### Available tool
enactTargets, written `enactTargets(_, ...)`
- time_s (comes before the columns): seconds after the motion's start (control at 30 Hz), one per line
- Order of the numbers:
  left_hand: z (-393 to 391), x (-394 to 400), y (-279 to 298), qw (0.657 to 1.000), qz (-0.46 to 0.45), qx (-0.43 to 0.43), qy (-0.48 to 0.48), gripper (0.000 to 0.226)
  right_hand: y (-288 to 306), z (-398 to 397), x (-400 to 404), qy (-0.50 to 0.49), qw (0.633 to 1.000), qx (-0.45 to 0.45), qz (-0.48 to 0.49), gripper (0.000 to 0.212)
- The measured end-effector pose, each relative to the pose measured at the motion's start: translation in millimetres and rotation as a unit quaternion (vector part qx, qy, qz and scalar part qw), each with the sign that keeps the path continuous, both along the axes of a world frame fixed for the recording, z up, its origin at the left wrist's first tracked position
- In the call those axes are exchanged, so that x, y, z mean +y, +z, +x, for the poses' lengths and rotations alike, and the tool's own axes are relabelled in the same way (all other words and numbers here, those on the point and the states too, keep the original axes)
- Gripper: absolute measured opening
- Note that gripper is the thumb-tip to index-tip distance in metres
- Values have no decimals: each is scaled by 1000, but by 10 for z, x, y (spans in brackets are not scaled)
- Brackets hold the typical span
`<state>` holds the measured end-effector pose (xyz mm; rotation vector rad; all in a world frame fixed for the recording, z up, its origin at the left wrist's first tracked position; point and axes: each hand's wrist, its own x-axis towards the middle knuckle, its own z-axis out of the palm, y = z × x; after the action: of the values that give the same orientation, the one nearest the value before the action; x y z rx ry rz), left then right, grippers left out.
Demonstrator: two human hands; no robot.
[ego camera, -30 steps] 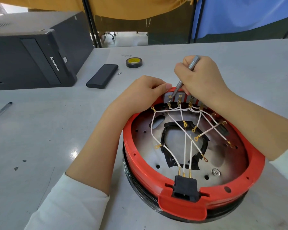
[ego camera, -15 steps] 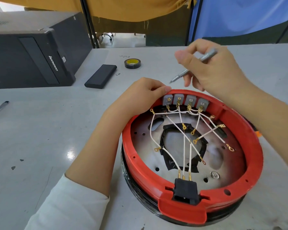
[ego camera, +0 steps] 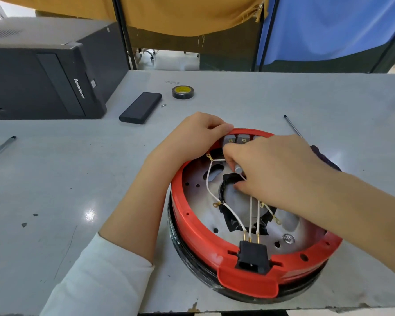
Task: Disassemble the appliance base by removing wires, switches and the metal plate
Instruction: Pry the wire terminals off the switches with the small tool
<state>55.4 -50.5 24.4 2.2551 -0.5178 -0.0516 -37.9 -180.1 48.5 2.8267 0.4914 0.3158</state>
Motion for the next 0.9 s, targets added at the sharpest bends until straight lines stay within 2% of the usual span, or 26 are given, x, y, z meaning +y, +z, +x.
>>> enactTargets(0.07, -5, 3, 1, 1000, -4, 2, 2, 29, -11, -4, 4, 2, 1000, -3, 17, 25)
enactTargets(0.13, -9, 5, 3, 1000, -6, 5, 1, 28, 41, 16, -32, -2, 992, 67, 111, 21)
enactTargets(0.23, -8, 8, 5, 1000, -6, 6, 0, 27, 228, 61, -94, -15, 934, 235, 267, 28)
enactTargets(0.3, -3, 12, 5, 1000, -3, 2, -1, 26, 340, 79, -149, -10, 899, 282, 334, 29)
enactTargets(0.4, 22, 30, -8, 1000, -5, -2, -6, 25, 425, 110, -226, -8, 855, 299, 423, 28)
enactTargets(0.47, 30, 31, -11, 1000, -2, -5, -6, 28, 423, 133, -271, -6, 810, 299, 505, 28)
enactTargets(0.6, 39, 32, -26, 1000, -9, -3, -9, 25, 399, 251, -318, 18, 751, 234, 617, 26)
enactTargets(0.67, 37, 36, -28, 1000, -11, -3, -11, 23, 448, 382, -341, 23, 709, 225, 668, 26)
enactTargets(0.7, 38, 39, -25, 1000, -12, 1, -9, 21, 486, 470, -355, 22, 701, 218, 678, 26)
enactTargets(0.73, 41, 42, -23, 1000, -11, 4, -7, 21, 519, 576, -372, 21, 709, 203, 675, 25)
enactTargets(0.8, 43, 45, -26, 1000, -6, 9, -6, 24, 565, 828, -410, 15, 748, 151, 646, 23)
enactTargets(0.9, 41, 45, -24, 1000, -3, 17, -5, 24, 509, 1282, -454, -7, 843, 69, 533, 22)
